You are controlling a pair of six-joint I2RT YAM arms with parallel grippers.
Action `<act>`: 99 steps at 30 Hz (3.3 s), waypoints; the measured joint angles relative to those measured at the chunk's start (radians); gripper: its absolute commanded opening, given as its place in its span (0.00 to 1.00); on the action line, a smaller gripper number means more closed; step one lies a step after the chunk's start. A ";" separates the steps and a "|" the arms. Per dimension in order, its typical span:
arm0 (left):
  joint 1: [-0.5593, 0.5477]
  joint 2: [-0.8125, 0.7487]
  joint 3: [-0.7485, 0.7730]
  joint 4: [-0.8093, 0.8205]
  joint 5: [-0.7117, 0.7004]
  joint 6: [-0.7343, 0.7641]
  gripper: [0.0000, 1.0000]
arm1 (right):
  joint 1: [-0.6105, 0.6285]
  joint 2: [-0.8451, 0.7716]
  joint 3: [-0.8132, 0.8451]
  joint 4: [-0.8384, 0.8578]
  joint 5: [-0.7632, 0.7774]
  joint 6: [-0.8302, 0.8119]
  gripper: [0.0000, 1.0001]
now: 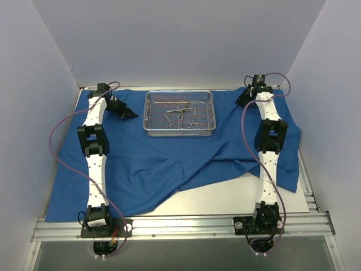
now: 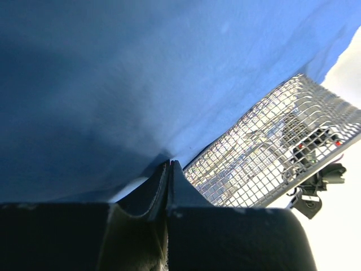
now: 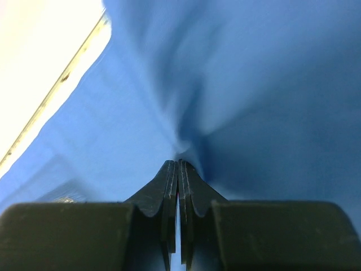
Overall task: Open and lay out the surgical kit
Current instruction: Smooth out the surgical kit at the center of the board.
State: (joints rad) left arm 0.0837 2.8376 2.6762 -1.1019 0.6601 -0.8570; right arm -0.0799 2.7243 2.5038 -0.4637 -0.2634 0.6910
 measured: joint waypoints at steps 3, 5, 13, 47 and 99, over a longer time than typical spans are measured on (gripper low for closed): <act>0.013 0.009 0.014 0.006 0.013 0.001 0.02 | -0.039 0.010 0.019 0.002 -0.043 -0.054 0.00; 0.016 0.009 0.014 0.013 0.014 0.005 0.02 | -0.042 0.014 0.026 0.010 -0.063 -0.093 0.00; 0.020 -0.125 -0.127 0.037 -0.076 0.074 0.05 | -0.034 -0.031 -0.021 0.000 -0.063 -0.181 0.13; -0.058 -1.054 -1.199 0.245 -0.144 0.372 0.23 | -0.232 -1.118 -1.397 -0.208 0.026 -0.262 0.00; -0.023 -1.080 -1.139 0.227 -0.137 0.385 0.22 | 0.318 -0.937 -1.310 -0.272 0.126 -0.087 0.00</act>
State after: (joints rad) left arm 0.0605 1.7573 1.5375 -0.8745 0.5236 -0.4721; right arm 0.2382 1.7870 1.1938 -0.7357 -0.1375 0.6041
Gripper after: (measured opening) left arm 0.226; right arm 0.028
